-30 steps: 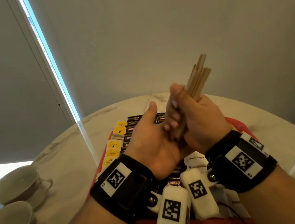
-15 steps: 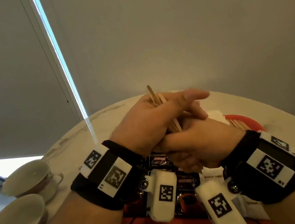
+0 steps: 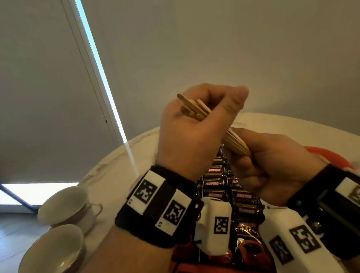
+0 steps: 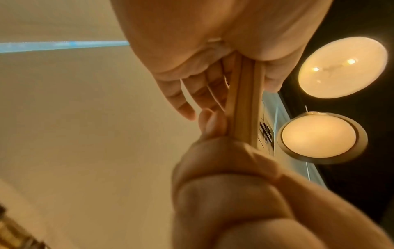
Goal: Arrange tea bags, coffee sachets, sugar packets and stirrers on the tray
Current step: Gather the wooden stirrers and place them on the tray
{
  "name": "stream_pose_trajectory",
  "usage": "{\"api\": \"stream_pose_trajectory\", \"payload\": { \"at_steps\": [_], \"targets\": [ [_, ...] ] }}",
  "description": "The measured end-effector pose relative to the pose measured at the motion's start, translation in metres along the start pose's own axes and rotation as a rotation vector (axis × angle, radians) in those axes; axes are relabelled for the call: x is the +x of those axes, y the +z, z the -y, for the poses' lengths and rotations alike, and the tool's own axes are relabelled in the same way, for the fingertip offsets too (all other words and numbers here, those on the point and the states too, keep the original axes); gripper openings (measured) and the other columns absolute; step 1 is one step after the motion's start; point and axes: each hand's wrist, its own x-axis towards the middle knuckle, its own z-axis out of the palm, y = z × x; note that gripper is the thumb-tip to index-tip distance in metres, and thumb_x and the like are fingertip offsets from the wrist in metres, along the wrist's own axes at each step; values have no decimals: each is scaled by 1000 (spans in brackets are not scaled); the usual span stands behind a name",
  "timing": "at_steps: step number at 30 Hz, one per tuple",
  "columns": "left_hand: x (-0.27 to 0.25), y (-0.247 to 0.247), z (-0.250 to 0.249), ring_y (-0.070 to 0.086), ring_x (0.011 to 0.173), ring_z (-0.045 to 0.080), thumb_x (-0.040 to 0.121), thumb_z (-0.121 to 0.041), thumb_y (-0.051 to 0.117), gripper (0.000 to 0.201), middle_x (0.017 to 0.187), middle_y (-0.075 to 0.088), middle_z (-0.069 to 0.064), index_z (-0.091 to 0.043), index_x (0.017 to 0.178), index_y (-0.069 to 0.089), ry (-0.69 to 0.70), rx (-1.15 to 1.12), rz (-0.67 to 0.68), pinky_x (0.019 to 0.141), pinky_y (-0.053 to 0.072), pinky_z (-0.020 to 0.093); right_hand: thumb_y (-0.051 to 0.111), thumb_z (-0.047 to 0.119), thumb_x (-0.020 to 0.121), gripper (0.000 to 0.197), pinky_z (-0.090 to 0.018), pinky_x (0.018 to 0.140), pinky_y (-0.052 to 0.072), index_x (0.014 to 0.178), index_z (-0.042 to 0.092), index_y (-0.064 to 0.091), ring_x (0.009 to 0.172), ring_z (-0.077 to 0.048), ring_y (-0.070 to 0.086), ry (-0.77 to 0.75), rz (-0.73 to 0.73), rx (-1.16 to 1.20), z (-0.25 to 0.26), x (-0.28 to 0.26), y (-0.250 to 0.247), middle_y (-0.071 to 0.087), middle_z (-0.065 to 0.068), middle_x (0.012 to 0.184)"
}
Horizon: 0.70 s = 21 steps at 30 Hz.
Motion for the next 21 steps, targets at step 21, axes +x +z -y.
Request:
{"api": "stream_pose_trajectory", "payload": {
  "at_steps": [21],
  "targets": [
    [-8, -3, -19, 61, 56, 17, 102, -27, 58, 19, 66, 61, 3, -9, 103, 63, -297, -653, -55, 63, 56, 35, 51, 29, 101, 31, -17, 40, 8, 72, 19, 56, 39, -4, 20, 27, -45, 58, 3, -13, 28, 37, 1, 56]
  ]
}}
